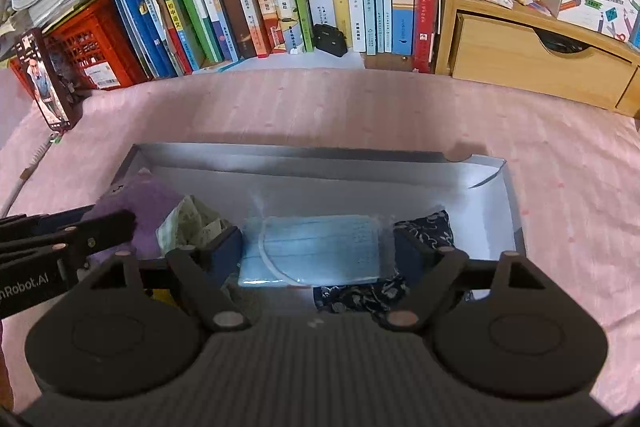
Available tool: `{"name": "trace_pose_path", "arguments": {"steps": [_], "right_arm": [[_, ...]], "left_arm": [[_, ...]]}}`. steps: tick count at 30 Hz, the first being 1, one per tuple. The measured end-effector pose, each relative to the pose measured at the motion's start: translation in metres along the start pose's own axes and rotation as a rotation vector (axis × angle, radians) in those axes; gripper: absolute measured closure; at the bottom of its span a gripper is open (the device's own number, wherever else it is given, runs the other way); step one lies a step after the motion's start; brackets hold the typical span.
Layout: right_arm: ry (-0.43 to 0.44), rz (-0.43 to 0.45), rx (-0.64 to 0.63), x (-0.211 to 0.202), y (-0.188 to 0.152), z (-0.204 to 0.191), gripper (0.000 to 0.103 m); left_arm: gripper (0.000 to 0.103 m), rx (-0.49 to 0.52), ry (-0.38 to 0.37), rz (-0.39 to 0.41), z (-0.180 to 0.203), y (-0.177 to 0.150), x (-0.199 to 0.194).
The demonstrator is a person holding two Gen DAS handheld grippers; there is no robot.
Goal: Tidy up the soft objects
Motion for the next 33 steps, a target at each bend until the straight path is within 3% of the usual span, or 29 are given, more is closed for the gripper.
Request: {"name": "trace_pose_path", "arguments": {"steps": [6, 11, 20, 33], "right_arm": [[0.025, 0.014, 0.023, -0.005, -0.003, 0.003, 0.012], [0.041, 0.026, 0.027, -0.013, -0.007, 0.002, 0.011], [0.078, 0.081, 0.024, -0.04, -0.01, -0.001, 0.009], [0.099, 0.23, -0.065, -0.101, -0.033, -0.015, 0.005]], "left_arm": [[0.049, 0.012, -0.01, 0.001, 0.003, -0.002, -0.006], [0.032, 0.026, -0.006, 0.02, 0.006, -0.003, -0.015], [0.024, 0.044, -0.021, 0.059, 0.008, -0.008, -0.038], [0.018, 0.075, -0.032, 0.163, 0.01, -0.021, -0.091]]}}
Point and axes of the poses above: each gripper's, at about its wrist camera, not at the fingertips, and x roughly the way its jaws point, z to its right, y to its top, the point moved 4 cm from there along x, roughly the way its jaws point, and after that the axes turned 6 degrees about y, right-handed, at the moved point
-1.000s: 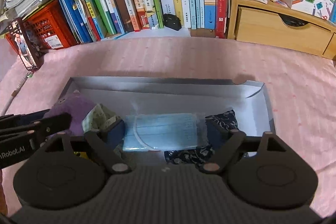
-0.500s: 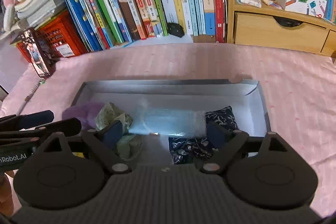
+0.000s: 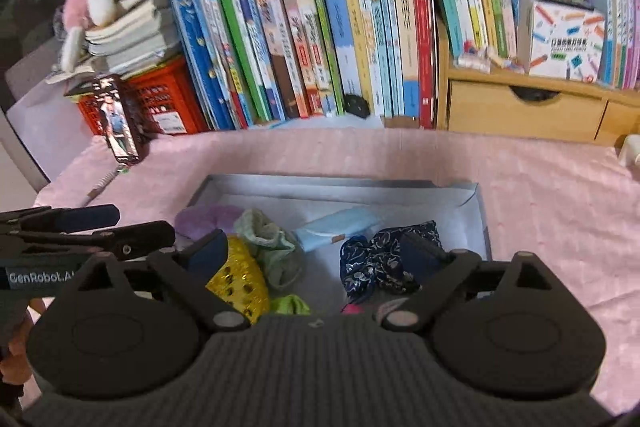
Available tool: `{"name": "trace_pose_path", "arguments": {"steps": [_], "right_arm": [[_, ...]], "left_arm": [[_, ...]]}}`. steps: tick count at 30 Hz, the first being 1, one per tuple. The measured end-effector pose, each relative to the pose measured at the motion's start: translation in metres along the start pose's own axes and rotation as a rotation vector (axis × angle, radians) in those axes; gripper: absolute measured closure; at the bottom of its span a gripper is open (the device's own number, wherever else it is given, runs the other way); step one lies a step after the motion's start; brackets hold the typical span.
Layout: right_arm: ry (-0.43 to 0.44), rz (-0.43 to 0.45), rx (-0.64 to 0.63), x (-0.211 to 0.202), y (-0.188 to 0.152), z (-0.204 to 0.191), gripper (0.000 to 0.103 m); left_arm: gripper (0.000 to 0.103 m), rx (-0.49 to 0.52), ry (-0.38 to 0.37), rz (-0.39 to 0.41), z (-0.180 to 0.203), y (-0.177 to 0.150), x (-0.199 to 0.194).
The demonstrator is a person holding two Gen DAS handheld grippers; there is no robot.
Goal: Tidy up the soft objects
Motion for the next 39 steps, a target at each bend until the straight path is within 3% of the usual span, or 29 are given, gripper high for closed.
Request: {"name": "trace_pose_path", "arguments": {"steps": [15, 29, 39], "right_arm": [[0.009, 0.195, -0.09, -0.079, -0.03, -0.028, 0.001], [-0.022, 0.332, -0.177, -0.135, -0.071, -0.046, 0.0], [-0.095, 0.418, -0.218, -0.163, -0.123, -0.046, 0.0]], "left_arm": [[0.013, 0.072, -0.01, 0.128, 0.012, -0.026, -0.073], [0.011, 0.134, -0.038, 0.195, 0.028, -0.074, -0.123], [0.008, 0.073, -0.032, 0.255, 0.017, -0.122, -0.157]]}}
Point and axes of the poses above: each gripper's, at about its wrist camera, not at the fingertips, and x roughly the way its jaws point, z to its right, y to its top, the point moved 4 cm from there along x, roughly the way its jaws point, and after that the axes turned 6 degrees about y, right-handed, at the moved point
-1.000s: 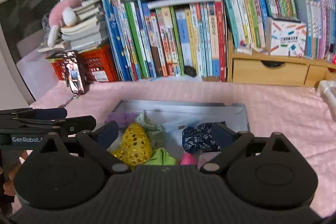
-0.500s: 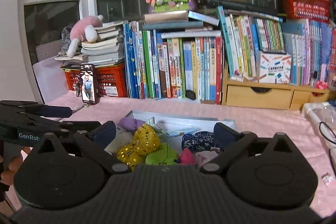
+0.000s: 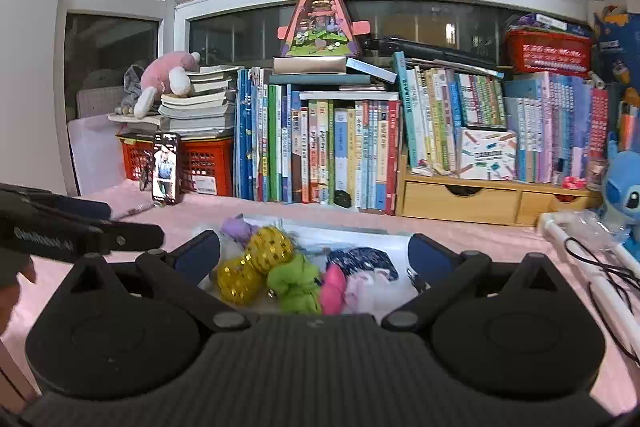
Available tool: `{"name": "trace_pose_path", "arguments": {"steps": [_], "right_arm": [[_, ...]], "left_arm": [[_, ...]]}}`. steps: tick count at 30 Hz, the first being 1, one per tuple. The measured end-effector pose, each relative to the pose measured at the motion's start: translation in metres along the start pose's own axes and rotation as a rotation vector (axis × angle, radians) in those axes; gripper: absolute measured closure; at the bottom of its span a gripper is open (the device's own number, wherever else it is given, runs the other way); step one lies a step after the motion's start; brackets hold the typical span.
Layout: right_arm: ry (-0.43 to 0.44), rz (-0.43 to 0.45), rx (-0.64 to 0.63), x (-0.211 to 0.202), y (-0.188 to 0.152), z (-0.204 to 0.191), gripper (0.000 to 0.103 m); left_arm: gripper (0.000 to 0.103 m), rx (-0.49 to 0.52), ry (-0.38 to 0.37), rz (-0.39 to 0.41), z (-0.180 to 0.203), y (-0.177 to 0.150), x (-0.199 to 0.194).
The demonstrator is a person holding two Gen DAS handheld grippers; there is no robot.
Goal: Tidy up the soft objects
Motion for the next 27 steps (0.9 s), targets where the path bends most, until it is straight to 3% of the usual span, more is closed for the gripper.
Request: {"name": "trace_pose_path", "arguments": {"steps": [16, 27], "right_arm": [[-0.055, 0.057, -0.01, -0.034, -0.057, -0.011, 0.0], [-0.079, 0.0, 0.029, -0.029, -0.1, -0.018, 0.0]], "left_arm": [[0.006, 0.006, 0.079, -0.002, -0.005, -0.065, -0.035], [0.006, -0.019, 0.135, -0.044, -0.004, -0.108, -0.025]]}}
Point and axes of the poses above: each gripper's, at about its wrist camera, not at the fingertips, and x roughly the way its jaws point, z to its right, y to its top, the point moved 4 cm from there along x, roughly the way its jaws point, and after that the axes turned 6 degrees about y, right-handed, at the moved point
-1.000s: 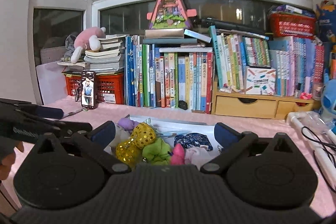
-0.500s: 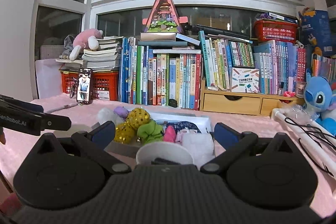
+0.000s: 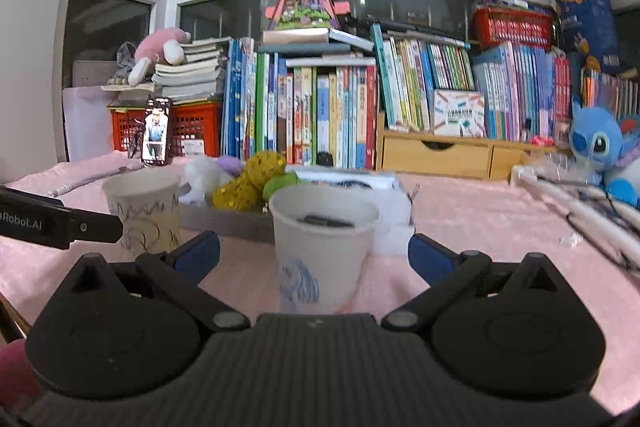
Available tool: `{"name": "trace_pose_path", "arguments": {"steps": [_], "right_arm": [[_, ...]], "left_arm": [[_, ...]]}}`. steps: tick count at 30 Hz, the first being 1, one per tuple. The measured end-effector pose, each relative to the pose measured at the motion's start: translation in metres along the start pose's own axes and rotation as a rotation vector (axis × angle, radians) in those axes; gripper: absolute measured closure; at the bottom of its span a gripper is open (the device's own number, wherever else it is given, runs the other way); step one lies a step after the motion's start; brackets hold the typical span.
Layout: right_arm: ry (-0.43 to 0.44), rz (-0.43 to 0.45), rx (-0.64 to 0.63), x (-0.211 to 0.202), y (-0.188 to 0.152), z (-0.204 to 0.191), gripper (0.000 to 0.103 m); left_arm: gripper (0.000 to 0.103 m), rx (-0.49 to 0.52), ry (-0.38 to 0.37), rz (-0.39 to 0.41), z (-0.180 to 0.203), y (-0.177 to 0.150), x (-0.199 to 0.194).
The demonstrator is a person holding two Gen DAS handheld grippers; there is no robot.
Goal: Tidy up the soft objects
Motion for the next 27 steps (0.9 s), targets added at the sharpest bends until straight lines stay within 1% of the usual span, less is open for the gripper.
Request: {"name": "trace_pose_path", "arguments": {"steps": [5, 10, 15, 19, 23, 27], "right_arm": [[-0.019, -0.035, 0.014, 0.005, -0.013, 0.003, 0.0], [-0.043, -0.064, 0.02, 0.01, -0.025, 0.005, 0.0], [-0.061, -0.084, 0.014, 0.012, -0.038, 0.004, 0.0], [-0.066, -0.099, 0.001, 0.014, -0.042, 0.003, 0.0], [-0.068, -0.105, 0.003, 0.017, -0.042, 0.004, 0.0], [-0.071, -0.119, -0.01, 0.018, -0.042, 0.003, 0.0]], "left_arm": [[0.006, 0.005, -0.026, -0.031, 0.009, -0.011, 0.007], [0.006, 0.001, -0.018, -0.038, 0.014, -0.021, 0.014], [0.006, -0.019, -0.017, -0.068, 0.018, -0.029, 0.025], [0.006, 0.004, -0.003, -0.068, 0.022, -0.033, 0.03], [0.006, 0.004, 0.003, -0.089, 0.024, -0.037, 0.036], [0.005, 0.023, 0.014, -0.084, 0.026, -0.038, 0.038]]}}
Point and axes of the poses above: each gripper's, at about its wrist camera, not at the fingertips, and x roughly the way its jaws point, z to its right, y to its top, the point moved 4 cm from there along x, roughly the way its jaws point, and after that the axes turned 6 degrees about y, right-handed, at the moved point
